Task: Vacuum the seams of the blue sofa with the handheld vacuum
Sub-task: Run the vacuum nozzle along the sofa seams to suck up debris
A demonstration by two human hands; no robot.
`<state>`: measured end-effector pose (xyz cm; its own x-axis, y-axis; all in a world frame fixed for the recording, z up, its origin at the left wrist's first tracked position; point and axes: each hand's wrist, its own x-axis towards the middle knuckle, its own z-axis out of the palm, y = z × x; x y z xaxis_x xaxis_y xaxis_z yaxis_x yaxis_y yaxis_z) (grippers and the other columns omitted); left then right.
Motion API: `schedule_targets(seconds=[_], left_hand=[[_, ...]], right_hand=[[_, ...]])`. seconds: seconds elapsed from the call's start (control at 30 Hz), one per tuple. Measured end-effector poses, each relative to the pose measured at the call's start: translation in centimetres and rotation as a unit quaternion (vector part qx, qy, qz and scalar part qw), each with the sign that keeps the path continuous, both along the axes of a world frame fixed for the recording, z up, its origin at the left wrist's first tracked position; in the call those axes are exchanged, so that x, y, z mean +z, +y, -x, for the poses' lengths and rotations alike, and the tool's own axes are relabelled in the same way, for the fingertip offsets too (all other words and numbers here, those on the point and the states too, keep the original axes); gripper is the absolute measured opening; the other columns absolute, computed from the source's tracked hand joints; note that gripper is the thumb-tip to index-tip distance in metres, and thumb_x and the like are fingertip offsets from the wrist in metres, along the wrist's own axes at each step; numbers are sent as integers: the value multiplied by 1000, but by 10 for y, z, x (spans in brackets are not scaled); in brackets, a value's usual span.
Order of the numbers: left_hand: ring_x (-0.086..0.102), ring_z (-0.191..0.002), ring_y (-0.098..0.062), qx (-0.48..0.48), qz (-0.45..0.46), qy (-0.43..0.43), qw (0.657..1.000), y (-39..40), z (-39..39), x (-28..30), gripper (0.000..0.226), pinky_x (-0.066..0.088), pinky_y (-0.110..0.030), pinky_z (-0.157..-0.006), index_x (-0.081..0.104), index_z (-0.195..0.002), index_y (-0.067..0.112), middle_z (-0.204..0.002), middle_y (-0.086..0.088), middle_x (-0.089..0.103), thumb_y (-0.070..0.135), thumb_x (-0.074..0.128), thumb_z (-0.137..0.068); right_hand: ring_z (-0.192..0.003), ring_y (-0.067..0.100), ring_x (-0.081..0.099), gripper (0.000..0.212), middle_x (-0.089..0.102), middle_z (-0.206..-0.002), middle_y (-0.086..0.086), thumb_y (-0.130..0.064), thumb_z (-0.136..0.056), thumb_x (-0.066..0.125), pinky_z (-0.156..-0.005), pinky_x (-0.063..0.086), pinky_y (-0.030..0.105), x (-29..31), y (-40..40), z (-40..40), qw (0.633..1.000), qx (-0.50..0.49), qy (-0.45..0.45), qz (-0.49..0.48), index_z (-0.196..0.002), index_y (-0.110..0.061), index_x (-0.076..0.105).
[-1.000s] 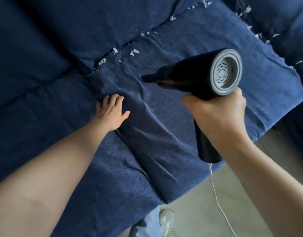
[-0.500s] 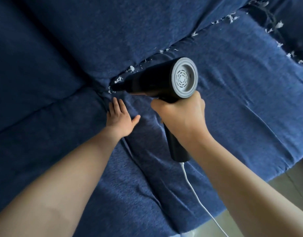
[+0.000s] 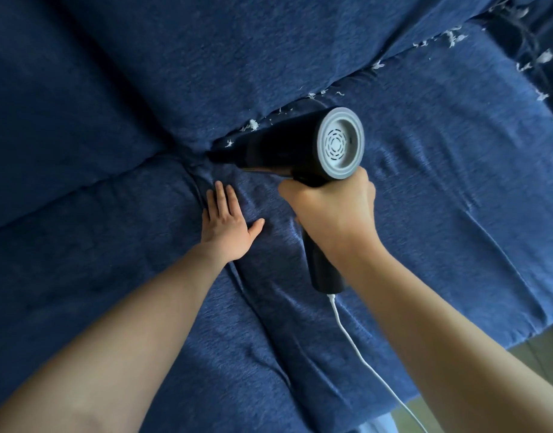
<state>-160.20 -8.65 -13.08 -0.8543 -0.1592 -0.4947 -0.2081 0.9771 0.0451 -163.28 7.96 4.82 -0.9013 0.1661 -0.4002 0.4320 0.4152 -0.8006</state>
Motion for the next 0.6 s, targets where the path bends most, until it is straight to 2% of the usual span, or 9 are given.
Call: schedule_targets(seconds=[0.1,0.3,0.43,0.53,0.6], left_hand=[[-6,-147,-39,1,-1,-8,1000,0,0,0,100,15,-48,-119,-9,-150,-3,-158,-23,-15,63,37,-92],[-10,-147,-37,13,-4,-26,1000,3,2,2,100,10,-47,-120,-13,-150,-1,-158,-20,-20,65,34,-92],[-11,-147,-36,12,-1,-35,999,2,2,3,100,10,-47,-120,-14,-150,0,-157,-20,-22,66,33,-92],[-11,-147,-36,11,1,-44,999,2,3,4,100,8,-46,-121,-15,-150,0,-157,-20,-23,66,32,-92],[-12,-147,-36,12,-1,-44,999,2,3,4,100,8,-46,-121,-15,-150,0,-157,-20,-23,66,32,-92]], right_hand=[[-52,8,49,35,49,-46,-10,-21,-72,75,-53,41,24,3,2,4,1000,20,-8,-11,-53,-21,46],[-64,10,57,28,58,-57,-5,-22,-74,75,-58,44,23,9,20,7,999,7,19,-39,-59,-18,52],[-60,7,53,31,56,-56,-7,-22,-74,76,-55,41,21,10,26,7,998,27,18,-53,-58,-20,49],[-66,12,60,22,64,-63,-1,-21,-74,76,-55,44,17,11,29,9,999,11,7,-46,-66,-15,56],[-71,18,64,23,65,-64,1,-20,-73,76,-62,50,24,13,30,8,999,6,12,-40,-65,-15,55]])
